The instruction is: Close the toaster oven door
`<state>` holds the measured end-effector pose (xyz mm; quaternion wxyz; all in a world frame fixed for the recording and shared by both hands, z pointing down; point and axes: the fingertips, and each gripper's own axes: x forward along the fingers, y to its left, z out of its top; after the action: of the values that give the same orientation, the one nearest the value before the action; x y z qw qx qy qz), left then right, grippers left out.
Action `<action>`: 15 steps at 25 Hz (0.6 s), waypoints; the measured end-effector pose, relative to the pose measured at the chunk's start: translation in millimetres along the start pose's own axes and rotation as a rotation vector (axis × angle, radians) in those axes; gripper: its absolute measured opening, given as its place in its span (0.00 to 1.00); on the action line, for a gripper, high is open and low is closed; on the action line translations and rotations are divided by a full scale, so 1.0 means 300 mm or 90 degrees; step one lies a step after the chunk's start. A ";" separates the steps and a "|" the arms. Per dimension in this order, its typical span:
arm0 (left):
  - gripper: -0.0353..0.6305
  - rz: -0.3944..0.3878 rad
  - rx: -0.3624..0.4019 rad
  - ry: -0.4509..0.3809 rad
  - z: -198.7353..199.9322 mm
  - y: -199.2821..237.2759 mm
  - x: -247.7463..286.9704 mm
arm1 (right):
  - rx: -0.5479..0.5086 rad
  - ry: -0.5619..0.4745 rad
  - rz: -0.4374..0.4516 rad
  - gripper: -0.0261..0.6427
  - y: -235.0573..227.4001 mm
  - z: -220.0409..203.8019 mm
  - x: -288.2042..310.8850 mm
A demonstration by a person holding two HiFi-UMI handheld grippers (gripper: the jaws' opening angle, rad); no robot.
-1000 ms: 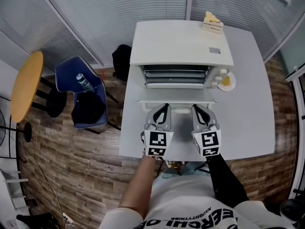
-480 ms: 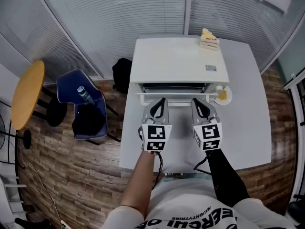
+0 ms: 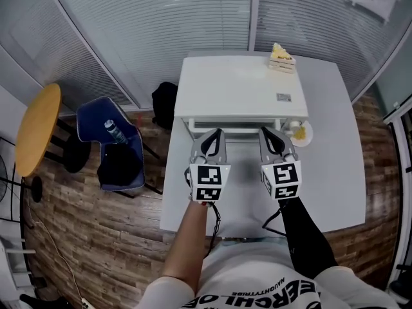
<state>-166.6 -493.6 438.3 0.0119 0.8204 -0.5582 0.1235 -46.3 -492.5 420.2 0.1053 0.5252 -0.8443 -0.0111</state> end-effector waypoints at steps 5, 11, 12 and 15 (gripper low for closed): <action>0.14 -0.005 0.015 -0.021 0.048 -0.028 -0.044 | 0.004 -0.026 -0.008 0.04 -0.010 0.044 -0.076; 0.14 -0.013 0.020 -0.052 0.117 -0.087 -0.136 | 0.003 -0.059 -0.036 0.04 -0.039 0.103 -0.223; 0.14 -0.017 0.021 -0.058 0.129 -0.103 -0.154 | 0.002 -0.064 -0.042 0.04 -0.045 0.110 -0.251; 0.14 -0.032 0.025 -0.071 0.170 -0.148 -0.204 | 0.004 -0.079 -0.057 0.04 -0.064 0.133 -0.330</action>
<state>-137.3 -429.0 380.9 -0.0320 0.8396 -0.5350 0.0884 5.3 -416.7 362.4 0.0507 0.5610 -0.8250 -0.0455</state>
